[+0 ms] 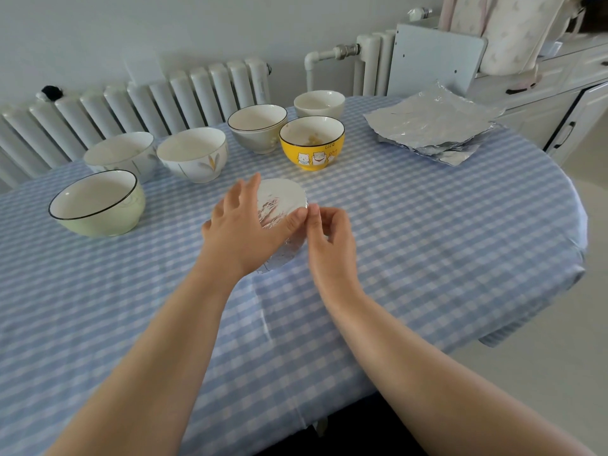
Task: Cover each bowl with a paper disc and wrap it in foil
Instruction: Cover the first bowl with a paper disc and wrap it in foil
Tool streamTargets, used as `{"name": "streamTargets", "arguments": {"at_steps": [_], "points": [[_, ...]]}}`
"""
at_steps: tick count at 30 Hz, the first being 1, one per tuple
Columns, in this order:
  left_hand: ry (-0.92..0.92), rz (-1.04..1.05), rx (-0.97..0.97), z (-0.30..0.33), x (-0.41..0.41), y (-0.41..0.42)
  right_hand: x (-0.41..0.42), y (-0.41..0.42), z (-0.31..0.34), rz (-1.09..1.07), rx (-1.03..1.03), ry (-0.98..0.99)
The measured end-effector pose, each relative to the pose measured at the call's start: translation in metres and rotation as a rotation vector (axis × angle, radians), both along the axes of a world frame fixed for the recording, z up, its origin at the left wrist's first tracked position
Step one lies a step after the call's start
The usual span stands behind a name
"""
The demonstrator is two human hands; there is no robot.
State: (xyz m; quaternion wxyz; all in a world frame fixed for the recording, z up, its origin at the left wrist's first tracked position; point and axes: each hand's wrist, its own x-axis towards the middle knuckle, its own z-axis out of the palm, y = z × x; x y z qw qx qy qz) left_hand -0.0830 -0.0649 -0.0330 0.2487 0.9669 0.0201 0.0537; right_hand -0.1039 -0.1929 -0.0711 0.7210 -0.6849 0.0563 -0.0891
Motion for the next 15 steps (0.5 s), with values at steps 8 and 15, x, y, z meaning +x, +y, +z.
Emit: {"name": "streamTargets", "arguments": {"at_steps": [8,15], "points": [[-0.014,0.045,-0.025,-0.004,-0.003,0.002,0.002,0.012,0.006,-0.077,0.081,0.003],[-0.007,0.008,-0.135,-0.004,-0.005,0.009,0.004,0.015,0.008,-0.101,0.093,0.010]]}}
